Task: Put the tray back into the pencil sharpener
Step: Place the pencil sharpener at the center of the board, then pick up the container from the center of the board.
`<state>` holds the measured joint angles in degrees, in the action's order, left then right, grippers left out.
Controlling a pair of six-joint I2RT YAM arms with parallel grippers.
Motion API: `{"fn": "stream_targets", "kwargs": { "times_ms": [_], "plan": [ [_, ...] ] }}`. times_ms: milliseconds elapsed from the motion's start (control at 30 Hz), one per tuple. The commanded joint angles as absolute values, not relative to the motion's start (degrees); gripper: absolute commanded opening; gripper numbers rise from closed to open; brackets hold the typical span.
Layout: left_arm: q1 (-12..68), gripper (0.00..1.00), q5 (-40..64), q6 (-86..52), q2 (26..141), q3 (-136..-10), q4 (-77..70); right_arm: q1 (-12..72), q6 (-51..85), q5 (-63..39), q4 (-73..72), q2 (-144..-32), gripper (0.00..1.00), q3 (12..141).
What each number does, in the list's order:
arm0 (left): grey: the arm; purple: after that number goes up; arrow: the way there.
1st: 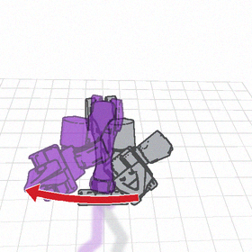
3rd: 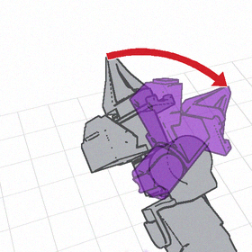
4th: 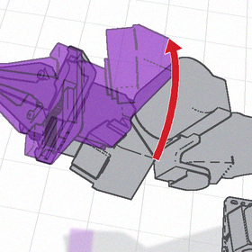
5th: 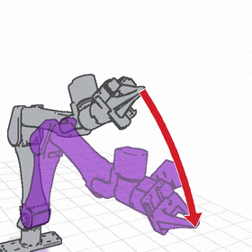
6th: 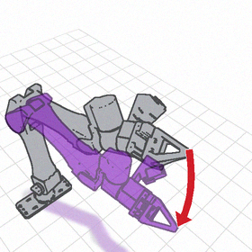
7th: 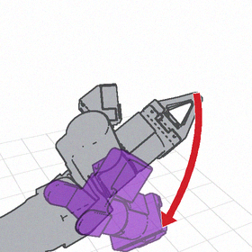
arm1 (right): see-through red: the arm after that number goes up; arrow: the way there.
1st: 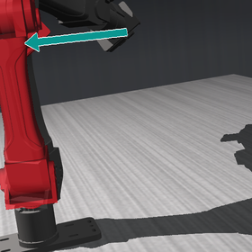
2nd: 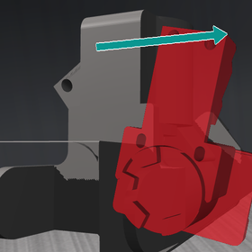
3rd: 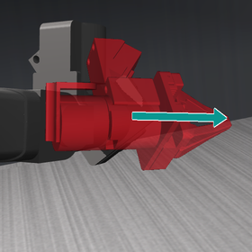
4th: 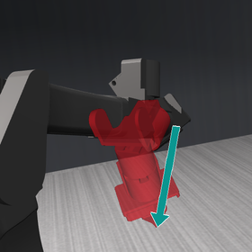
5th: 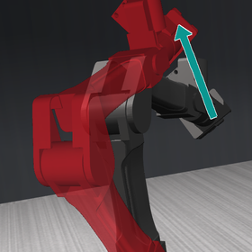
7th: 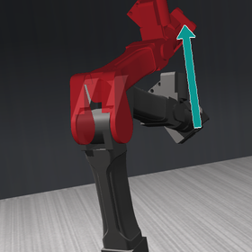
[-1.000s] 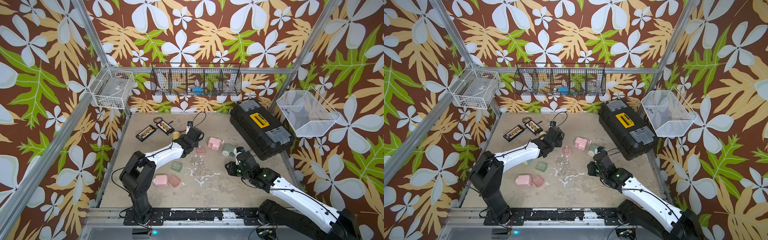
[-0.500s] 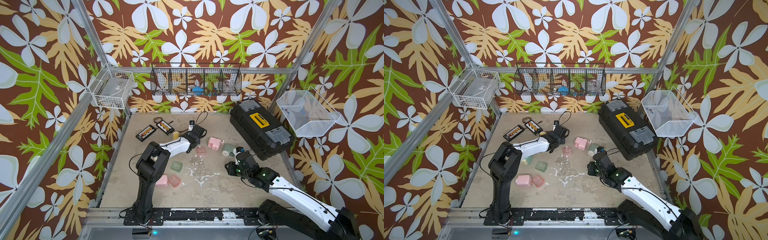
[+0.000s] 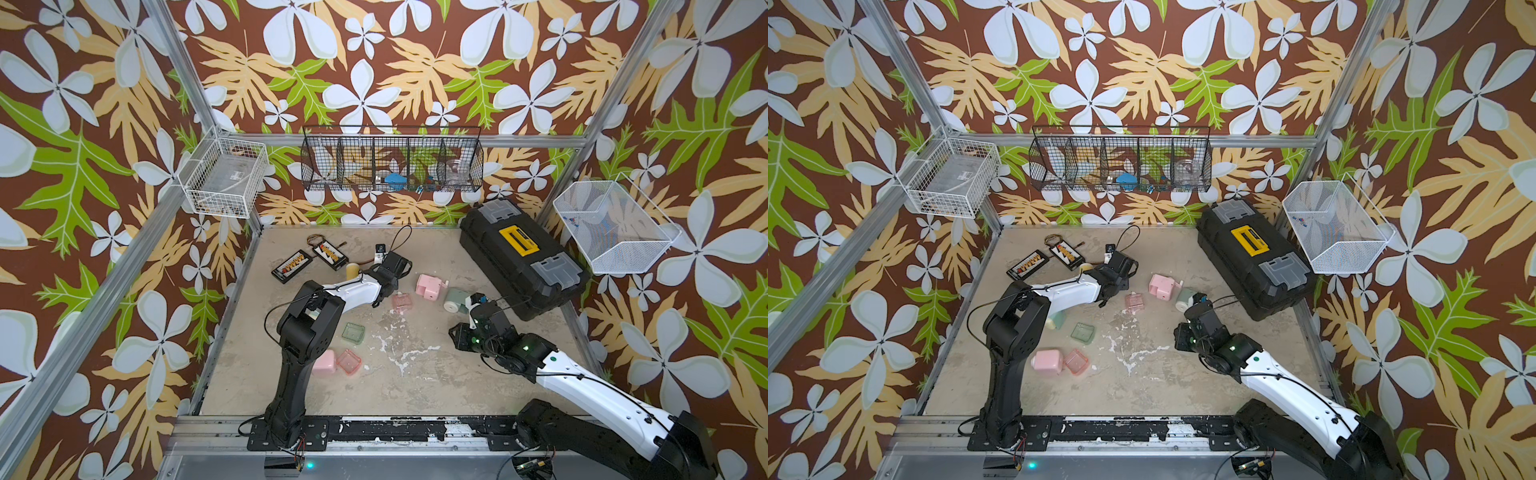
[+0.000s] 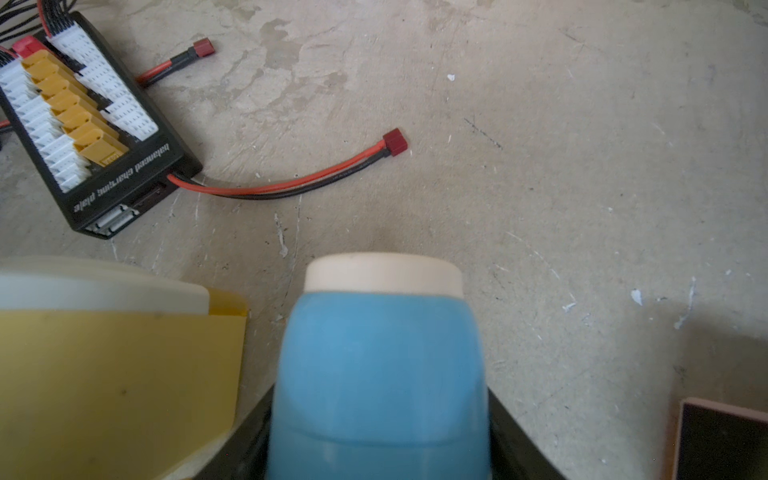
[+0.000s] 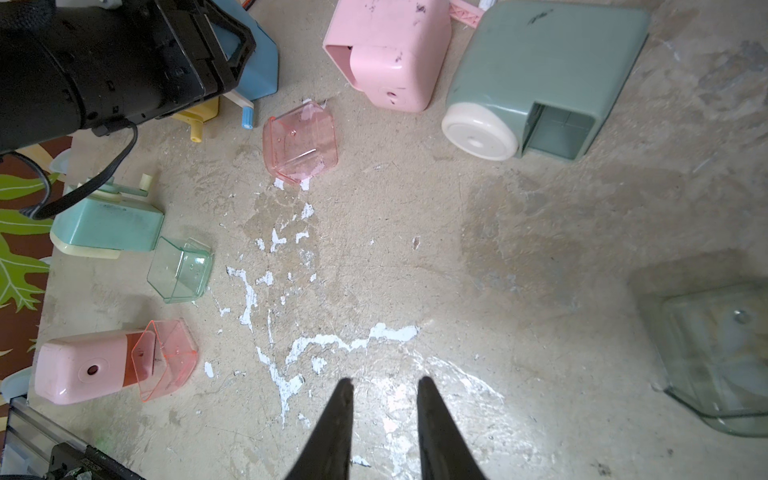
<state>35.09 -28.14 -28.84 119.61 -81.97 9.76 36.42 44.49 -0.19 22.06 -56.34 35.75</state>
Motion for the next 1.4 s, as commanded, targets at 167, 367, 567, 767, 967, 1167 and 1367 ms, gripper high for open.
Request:
{"fn": "stream_targets", "kwargs": {
  "times_ms": [167, 367, 567, 767, 967, 1167, 1367],
  "plan": [
    [34.92, 0.75, -27.66, -28.92, 118.74, -81.74, 10.02, 36.38, 44.0, -0.18, 21.18, -56.16, 0.29, 36.01],
    [34.98, 0.84, -28.21, -27.3, 116.64, -82.05, 9.98, 36.37, 43.97, -0.43, 20.93, -56.4, 0.29, 36.02],
    [34.98, 0.84, -27.06, -27.5, 110.27, -80.93, 9.8, 36.37, 43.74, 0.06, 21.33, -56.69, 0.3, 36.68],
    [34.98, 0.77, -21.81, -26.32, 94.9, -72.9, 5.29, 36.11, 42.31, 0.79, 22.23, -59.05, 0.3, 38.6],
    [34.98, 0.74, -16.03, -24.8, 79.43, -59.9, 2.57, 35.88, 39.23, -0.82, 21.71, -65.44, 0.3, 42.94],
    [34.89, 0.73, -16.09, -25.05, 69.18, -52.56, 6.72, 35.95, 33.34, -3.28, 22.48, -74.25, 0.32, 49.86],
    [34.89, 0.72, -18.61, -27.01, 62.91, -49.15, 11.34, 37.92, 29.01, -4.5, 24.95, -82.55, 0.35, 57.37]
  ]
}}
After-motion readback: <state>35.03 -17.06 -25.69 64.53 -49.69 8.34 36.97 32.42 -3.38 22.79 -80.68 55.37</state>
